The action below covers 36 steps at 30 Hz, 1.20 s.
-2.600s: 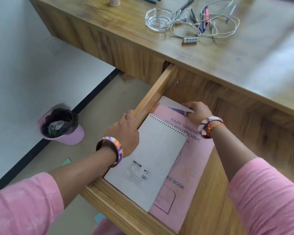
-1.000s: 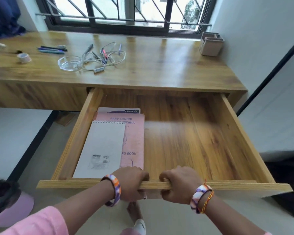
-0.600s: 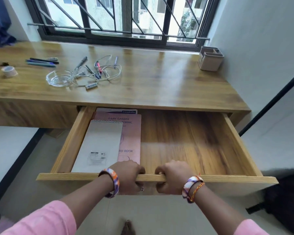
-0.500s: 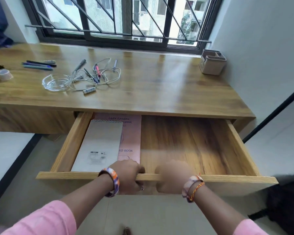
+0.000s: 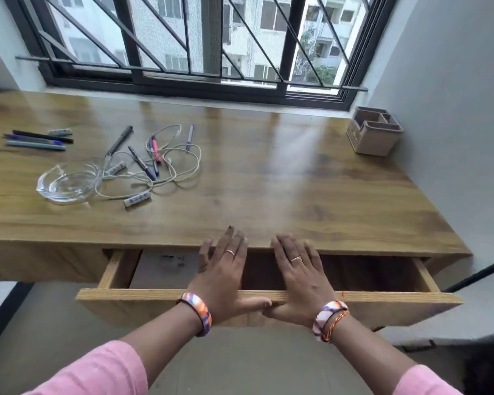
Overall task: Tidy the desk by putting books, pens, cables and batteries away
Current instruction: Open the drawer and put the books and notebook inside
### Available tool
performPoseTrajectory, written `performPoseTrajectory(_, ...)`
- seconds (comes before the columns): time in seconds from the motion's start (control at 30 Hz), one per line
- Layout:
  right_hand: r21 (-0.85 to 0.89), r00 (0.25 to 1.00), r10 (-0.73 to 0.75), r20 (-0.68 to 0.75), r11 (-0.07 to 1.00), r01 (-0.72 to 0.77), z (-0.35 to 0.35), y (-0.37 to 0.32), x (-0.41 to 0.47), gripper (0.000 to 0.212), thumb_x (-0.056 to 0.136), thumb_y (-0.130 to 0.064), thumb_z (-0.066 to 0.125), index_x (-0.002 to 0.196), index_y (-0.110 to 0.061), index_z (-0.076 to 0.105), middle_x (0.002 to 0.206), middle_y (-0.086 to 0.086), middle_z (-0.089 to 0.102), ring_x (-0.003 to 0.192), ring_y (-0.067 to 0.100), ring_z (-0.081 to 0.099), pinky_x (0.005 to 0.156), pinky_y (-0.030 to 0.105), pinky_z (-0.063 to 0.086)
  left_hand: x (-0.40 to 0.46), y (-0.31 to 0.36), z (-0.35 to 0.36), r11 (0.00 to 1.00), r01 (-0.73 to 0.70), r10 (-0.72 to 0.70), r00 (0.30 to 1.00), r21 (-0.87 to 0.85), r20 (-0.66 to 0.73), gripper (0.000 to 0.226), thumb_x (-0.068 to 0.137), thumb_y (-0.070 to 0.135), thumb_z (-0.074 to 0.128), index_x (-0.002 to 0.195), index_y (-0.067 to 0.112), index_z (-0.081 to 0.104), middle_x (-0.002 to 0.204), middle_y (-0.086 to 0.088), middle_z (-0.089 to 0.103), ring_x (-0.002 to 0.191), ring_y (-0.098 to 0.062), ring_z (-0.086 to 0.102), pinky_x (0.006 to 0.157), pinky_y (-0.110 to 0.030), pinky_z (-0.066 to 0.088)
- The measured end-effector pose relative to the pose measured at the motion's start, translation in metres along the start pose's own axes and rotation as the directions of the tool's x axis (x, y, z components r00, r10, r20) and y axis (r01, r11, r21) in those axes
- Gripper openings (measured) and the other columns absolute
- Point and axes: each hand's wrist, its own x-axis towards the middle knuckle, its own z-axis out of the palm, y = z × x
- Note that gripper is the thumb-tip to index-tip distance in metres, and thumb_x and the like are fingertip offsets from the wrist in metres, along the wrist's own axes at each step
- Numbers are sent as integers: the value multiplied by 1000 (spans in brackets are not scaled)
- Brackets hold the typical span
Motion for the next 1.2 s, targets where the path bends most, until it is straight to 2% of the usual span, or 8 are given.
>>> performPoseTrajectory(0.13, -6, 990, -17, -143, 1000, 16, 6, 5, 9, 99, 56, -78, 43, 131, -12, 40, 130, 8, 57, 122, 23, 45, 105, 34, 27, 15, -11, 11, 995, -99, 100, 976, 17, -193, 91, 62, 82, 40, 102, 6, 69, 110, -10, 69, 104, -24, 65, 96, -38, 41)
performPoseTrajectory(0.23, -36, 965, -3, -262, 999, -6, 6, 5, 19, 81, 59, -75, 46, 116, -19, 47, 116, 3, 65, 105, 21, 57, 91, 32, 38, 29, -15, 14, 986, -155, 165, 938, 60, -304, 76, 66, 78, 43, 84, 10, 72, 92, -8, 73, 83, -23, 70, 73, -32, 55)
performPoseTrajectory(0.4, -130, 920, -27, -390, 991, -26, 3, 0, 40, 50, 62, -62, 55, 86, -20, 45, 86, 1, 66, 79, 21, 49, 67, 33, 30, 54, -18, 13, 955, -216, 276, 898, 204, -342, 49, 73, 64, 43, 65, 20, 62, 66, 2, 65, 56, -19, 61, 45, -24, 43)
performPoseTrajectory(0.53, -178, 903, -41, -427, 983, -39, 0, -1, 53, 65, 44, -54, 80, 82, -19, 40, 78, 2, 65, 75, 21, 38, 63, 33, 26, 66, -16, 14, 931, -244, 332, 872, 271, -360, 32, 77, 48, 46, 60, 22, 56, 59, 3, 58, 51, -17, 56, 42, -21, 35)
performPoseTrajectory(0.8, -172, 933, 30, -358, 980, -98, -5, -5, 53, 44, 60, -55, 57, 81, -20, 39, 78, 1, 62, 72, 22, 43, 61, 35, 26, 65, -17, 9, 936, -257, 330, 878, 240, -347, 39, 80, 51, 43, 56, 23, 55, 56, 4, 56, 49, -15, 54, 43, -21, 32)
performPoseTrajectory(0.93, -153, 979, 133, -155, 976, -157, -16, -18, 56, 69, 35, -52, 82, 81, -19, 41, 75, 0, 62, 64, 24, 57, 56, 33, 38, 60, -21, -1, 964, -246, 265, 928, 102, -263, 40, 51, 57, 75, 57, 23, 55, 57, 6, 57, 53, -13, 57, 42, -18, 33)
performPoseTrajectory(1.1, -159, 992, 117, 44, 981, -109, -36, -43, 78, 50, 16, -19, 87, 56, -16, 56, 53, 4, 56, 47, 26, 56, 39, 28, 38, 56, -44, -12, 955, -123, 86, 986, -270, -146, 34, 67, 53, 51, 56, 20, 53, 57, 7, 54, 51, -13, 55, 40, -17, 33)
performPoseTrajectory(1.2, -146, 985, 89, 150, 987, -67, -58, -63, 106, 16, 67, -8, 73, 80, -12, 66, 86, 11, 66, 82, 30, 65, 56, 28, 38, 61, -66, -22, 847, -116, 147, 989, -519, 19, 26, 69, 40, 51, 62, 16, 58, 64, 0, 60, 59, -21, 57, 49, -27, 43)
